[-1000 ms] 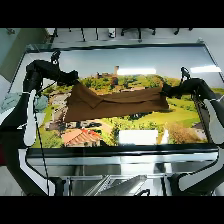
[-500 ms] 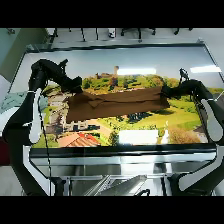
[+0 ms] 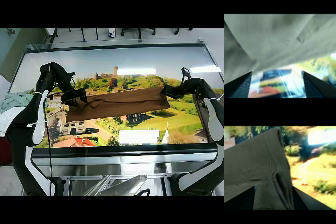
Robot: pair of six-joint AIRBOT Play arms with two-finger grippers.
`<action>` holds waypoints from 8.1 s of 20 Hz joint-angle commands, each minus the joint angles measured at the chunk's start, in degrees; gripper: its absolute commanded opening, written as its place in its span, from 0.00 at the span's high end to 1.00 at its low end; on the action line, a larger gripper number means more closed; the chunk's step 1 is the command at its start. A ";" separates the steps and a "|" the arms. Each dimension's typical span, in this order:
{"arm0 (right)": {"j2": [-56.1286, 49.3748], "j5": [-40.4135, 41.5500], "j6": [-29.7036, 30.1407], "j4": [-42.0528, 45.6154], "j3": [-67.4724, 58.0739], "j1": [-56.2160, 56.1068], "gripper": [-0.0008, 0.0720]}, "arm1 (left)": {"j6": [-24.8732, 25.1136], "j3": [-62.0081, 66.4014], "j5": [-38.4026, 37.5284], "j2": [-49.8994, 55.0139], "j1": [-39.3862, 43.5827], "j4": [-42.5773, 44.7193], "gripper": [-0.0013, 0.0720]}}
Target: Fold the shirts.
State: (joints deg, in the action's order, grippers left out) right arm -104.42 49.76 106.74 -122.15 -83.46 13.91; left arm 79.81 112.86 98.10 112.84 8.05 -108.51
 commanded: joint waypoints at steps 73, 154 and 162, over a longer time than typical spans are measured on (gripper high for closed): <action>1.03 -0.92 -16.15 1.36 -12.85 -38.60 0.13 | 15.91 -30.60 -29.88 -71.67 -25.18 -17.51 0.97; 24.83 41.16 -19.37 8.31 -22.25 18.69 0.96 | 13.79 -42.05 -33.40 -64.50 -6.16 -19.10 0.97; 44.02 11.96 -17.49 10.47 17.22 -31.39 0.96 | 10.05 -42.07 -36.26 -51.65 17.18 -6.97 0.97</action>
State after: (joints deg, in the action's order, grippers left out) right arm -66.17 75.26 89.23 -113.43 -80.36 -1.91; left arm 91.90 70.78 62.85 57.23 18.31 -120.29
